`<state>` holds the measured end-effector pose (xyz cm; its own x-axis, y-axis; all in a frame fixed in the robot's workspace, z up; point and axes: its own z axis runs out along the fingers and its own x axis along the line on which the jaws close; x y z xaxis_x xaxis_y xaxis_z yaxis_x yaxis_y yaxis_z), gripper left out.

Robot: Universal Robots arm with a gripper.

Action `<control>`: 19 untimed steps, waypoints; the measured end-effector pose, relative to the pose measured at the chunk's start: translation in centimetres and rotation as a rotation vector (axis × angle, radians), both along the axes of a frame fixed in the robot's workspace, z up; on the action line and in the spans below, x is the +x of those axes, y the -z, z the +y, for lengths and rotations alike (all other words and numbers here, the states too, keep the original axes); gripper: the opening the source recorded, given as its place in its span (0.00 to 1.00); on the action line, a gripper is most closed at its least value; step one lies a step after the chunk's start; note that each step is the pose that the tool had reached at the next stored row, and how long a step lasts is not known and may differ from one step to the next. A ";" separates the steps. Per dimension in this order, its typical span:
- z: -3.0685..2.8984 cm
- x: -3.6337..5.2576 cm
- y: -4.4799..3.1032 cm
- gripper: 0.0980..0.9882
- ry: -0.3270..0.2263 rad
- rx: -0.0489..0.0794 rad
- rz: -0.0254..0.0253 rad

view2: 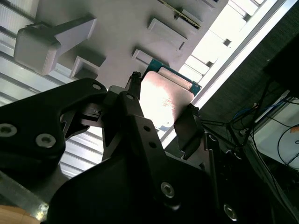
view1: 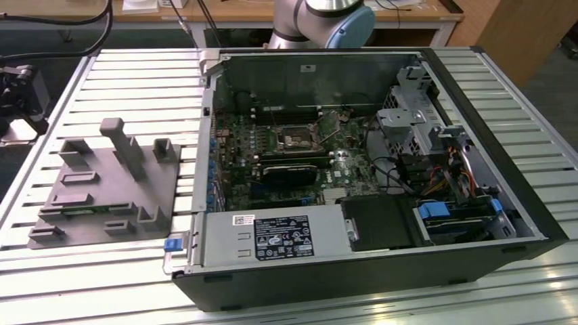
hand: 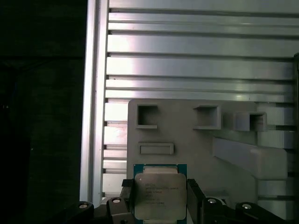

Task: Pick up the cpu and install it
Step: 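Pick up the cpu and move it towards the insertion slot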

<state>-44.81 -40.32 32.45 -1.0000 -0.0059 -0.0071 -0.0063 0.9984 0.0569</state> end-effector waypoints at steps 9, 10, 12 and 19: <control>0.00 0.00 -0.35 0.49 0.000 0.000 0.0001; 0.00 0.00 -0.39 0.49 0.000 0.000 0.0000; 0.00 0.00 -0.47 0.49 0.000 0.000 0.0000; 0.00 0.00 -0.82 0.49 0.000 0.000 0.0000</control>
<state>-44.81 -40.32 33.27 -1.0000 -0.0058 -0.0071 -0.0062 0.9984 0.0570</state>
